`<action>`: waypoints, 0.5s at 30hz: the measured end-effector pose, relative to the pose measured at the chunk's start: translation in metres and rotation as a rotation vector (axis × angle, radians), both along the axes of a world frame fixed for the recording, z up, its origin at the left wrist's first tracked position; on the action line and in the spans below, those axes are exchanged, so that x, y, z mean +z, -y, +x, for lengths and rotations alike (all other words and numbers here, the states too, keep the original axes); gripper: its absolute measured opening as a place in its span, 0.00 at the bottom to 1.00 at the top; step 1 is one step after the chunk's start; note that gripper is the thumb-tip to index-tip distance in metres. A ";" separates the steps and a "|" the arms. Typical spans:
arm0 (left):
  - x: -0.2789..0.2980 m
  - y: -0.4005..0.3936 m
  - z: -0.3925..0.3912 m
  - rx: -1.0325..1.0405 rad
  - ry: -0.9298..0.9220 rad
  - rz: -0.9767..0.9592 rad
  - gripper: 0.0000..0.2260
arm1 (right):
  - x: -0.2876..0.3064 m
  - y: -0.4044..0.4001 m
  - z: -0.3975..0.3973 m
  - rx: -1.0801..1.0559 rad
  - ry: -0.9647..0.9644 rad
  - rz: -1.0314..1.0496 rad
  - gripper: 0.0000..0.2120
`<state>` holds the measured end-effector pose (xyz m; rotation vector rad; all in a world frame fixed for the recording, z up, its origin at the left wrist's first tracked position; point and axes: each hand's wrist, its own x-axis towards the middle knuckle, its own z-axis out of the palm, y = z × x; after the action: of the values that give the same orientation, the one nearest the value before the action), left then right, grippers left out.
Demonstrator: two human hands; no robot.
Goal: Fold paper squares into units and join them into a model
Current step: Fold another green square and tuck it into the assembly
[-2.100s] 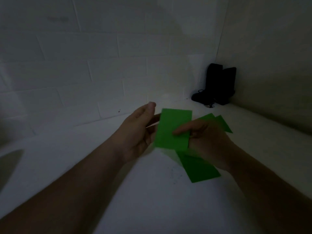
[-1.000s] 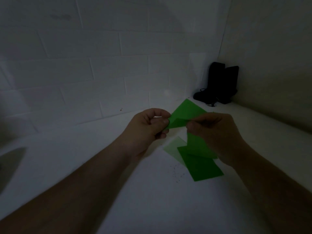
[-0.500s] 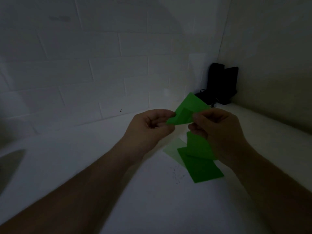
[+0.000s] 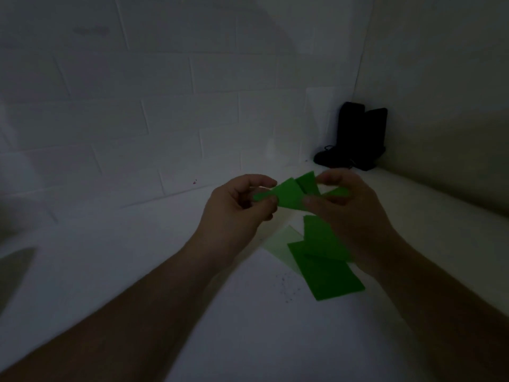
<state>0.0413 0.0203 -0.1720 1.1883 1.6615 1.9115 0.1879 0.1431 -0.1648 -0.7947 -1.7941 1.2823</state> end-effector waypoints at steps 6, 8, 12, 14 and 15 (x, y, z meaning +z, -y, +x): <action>-0.004 0.002 0.005 -0.090 -0.106 -0.109 0.10 | 0.005 -0.004 0.008 0.126 0.087 0.190 0.16; -0.003 0.003 0.006 -0.095 -0.106 -0.108 0.10 | 0.005 -0.001 0.008 0.199 0.029 0.084 0.09; -0.002 0.003 0.004 -0.084 -0.061 -0.097 0.10 | 0.003 0.000 0.007 0.200 -0.025 0.067 0.08; -0.002 0.002 0.003 -0.081 -0.024 -0.086 0.09 | 0.003 0.000 0.007 0.205 -0.043 0.040 0.08; -0.002 0.001 0.003 -0.084 0.003 -0.076 0.09 | 0.003 -0.001 0.007 0.202 -0.052 0.035 0.08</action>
<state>0.0439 0.0192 -0.1740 1.2048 1.6406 1.7838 0.1950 0.1443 -0.1619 -0.5670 -1.8870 1.3824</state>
